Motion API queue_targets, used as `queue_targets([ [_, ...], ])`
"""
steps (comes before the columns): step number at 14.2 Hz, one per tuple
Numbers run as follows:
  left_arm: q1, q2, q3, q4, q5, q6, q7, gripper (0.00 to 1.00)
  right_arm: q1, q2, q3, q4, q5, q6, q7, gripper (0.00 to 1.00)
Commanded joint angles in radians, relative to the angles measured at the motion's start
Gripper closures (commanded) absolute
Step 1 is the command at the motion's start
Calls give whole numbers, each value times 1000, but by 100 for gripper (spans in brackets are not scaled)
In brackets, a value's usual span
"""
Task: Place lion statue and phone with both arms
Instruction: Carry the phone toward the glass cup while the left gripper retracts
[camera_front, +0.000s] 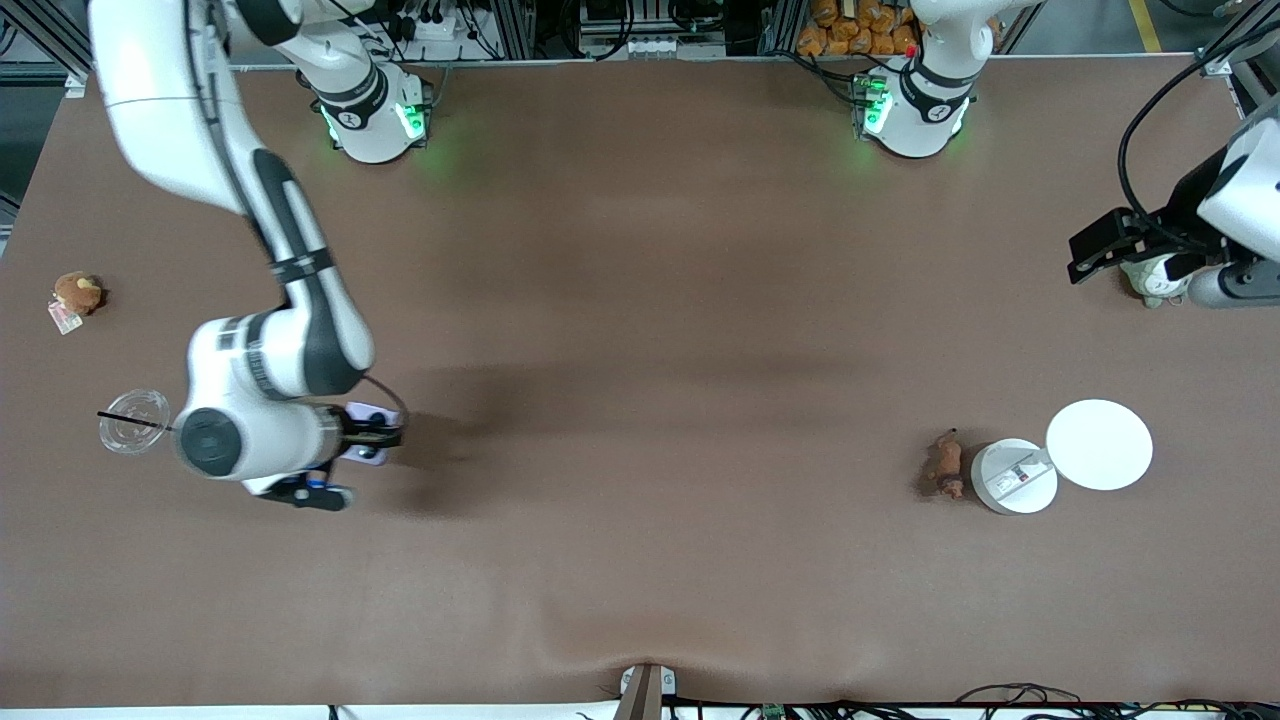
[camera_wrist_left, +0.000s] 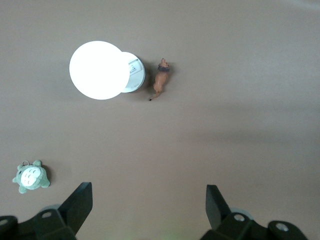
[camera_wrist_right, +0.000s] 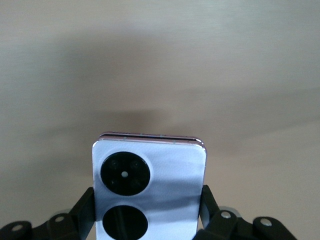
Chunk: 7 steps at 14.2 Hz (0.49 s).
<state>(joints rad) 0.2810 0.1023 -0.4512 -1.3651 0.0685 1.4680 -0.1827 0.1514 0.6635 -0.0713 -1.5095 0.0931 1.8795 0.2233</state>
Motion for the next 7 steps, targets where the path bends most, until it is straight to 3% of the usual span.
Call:
queue_targets([
  [1,24,-30,0,-5,-18,-14,2,0,-50,-16,15,-50,-38,21,-28,100],
  [5,4,-73,48,-11,-33,-8,3,0,-147,-18,16,-187,-53,208,-185,100],
  [7,-137,-98,211,-31,-33,-9,3,0,-177,-9,18,-190,-52,233,-200,100],
])
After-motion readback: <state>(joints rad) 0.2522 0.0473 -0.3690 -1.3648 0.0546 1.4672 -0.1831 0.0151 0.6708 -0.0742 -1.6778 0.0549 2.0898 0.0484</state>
